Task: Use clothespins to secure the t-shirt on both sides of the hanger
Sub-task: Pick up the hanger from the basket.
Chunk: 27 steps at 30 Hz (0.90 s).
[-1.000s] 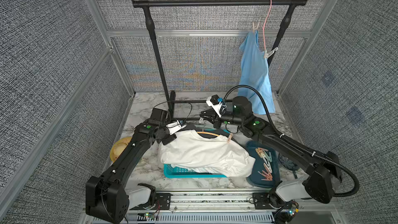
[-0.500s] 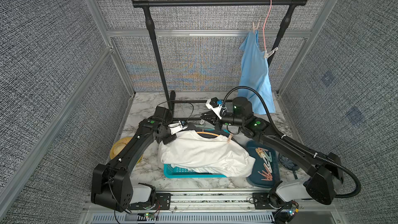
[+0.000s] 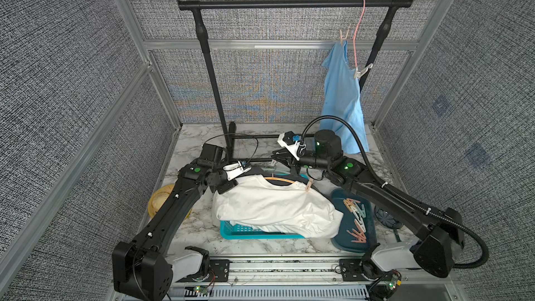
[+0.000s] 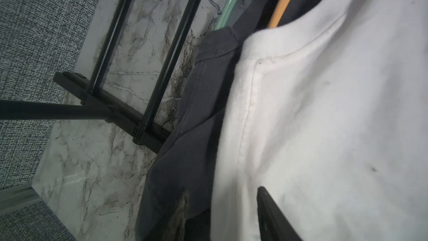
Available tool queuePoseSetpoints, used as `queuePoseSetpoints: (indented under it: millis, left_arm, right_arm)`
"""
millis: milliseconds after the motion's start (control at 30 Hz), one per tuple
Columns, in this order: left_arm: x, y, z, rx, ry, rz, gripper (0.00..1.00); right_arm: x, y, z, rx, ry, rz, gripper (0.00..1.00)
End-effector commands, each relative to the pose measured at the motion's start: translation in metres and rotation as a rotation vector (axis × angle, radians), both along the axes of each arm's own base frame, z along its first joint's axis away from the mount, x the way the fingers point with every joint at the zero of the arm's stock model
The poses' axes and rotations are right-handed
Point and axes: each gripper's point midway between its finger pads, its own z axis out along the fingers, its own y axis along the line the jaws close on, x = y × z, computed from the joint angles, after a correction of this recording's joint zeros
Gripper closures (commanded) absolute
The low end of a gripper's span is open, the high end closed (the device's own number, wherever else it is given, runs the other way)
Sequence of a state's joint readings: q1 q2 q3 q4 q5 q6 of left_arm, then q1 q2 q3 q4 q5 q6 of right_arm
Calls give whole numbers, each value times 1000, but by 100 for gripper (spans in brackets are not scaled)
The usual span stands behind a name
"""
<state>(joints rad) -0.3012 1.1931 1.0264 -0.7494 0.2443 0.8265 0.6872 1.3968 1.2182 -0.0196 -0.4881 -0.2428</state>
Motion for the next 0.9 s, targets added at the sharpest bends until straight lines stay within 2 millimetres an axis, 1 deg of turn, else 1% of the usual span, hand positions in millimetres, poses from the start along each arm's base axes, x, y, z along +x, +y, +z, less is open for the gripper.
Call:
queuePoseSetpoints:
  millis: [0, 67, 167, 300, 400, 500, 667, 767, 867]
  left_arm:
    - [-5, -4, -5, -26, 8, -17, 49]
    - [-9, -1, -16, 6, 56, -21, 50]
    - [-14, 2, -27, 53, 105, -61, 51]
    - [-3, 13, -37, 125, 89, -24, 52]
    - [3, 18, -41, 158, 66, -20, 54]
    - [2, 17, -47, 170, 70, -51, 58]
    - [-5, 3, -45, 93, 90, -97, 62]
    - [-6, 1, -44, 92, 83, -117, 67]
    - [-8, -1, -39, 78, 66, -135, 75]
  right_arm:
    - [-1, -2, -4, -11, 0, -6, 100]
    - [-2, -2, -6, -15, 1, -4, 100]
    - [-6, -1, -7, -20, 4, 15, 100]
    - [-9, 0, -7, -18, 6, 28, 100]
    - [-11, 1, -10, -27, 9, 36, 100]
    - [-14, 1, -14, -41, 7, 45, 100]
    - [-15, 2, -17, -54, 9, 46, 100]
    - [-16, 3, -17, -56, 4, 52, 100]
    - [-18, 3, -16, -59, -11, 60, 100]
